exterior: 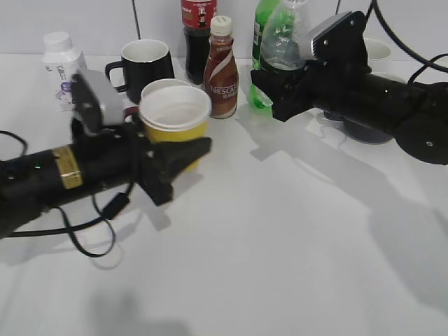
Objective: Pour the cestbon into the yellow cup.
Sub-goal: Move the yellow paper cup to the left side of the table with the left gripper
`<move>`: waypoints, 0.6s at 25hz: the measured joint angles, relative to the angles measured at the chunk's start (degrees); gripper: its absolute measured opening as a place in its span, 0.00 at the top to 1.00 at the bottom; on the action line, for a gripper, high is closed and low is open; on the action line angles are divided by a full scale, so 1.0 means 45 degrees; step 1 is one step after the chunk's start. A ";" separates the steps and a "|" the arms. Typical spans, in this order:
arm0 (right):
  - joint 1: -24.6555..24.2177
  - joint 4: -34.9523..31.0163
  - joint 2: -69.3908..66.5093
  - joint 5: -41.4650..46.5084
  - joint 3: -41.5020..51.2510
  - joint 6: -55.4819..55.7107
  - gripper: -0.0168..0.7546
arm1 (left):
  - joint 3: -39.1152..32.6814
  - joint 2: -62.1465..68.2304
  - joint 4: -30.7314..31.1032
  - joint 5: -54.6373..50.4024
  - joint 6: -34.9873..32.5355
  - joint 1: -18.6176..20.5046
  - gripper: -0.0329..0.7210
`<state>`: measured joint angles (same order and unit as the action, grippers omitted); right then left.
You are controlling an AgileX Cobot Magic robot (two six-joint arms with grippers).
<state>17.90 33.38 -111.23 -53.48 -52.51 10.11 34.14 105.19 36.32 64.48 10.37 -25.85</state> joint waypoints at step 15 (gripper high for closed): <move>0.0000 -0.0058 0.0000 0.0800 0.0000 0.1993 0.37 | -0.1271 -0.1324 -0.1510 -0.0137 0.0000 0.2664 0.47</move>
<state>17.90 33.12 -111.23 -49.88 -52.51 19.08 28.42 99.23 29.52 63.86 10.37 -13.86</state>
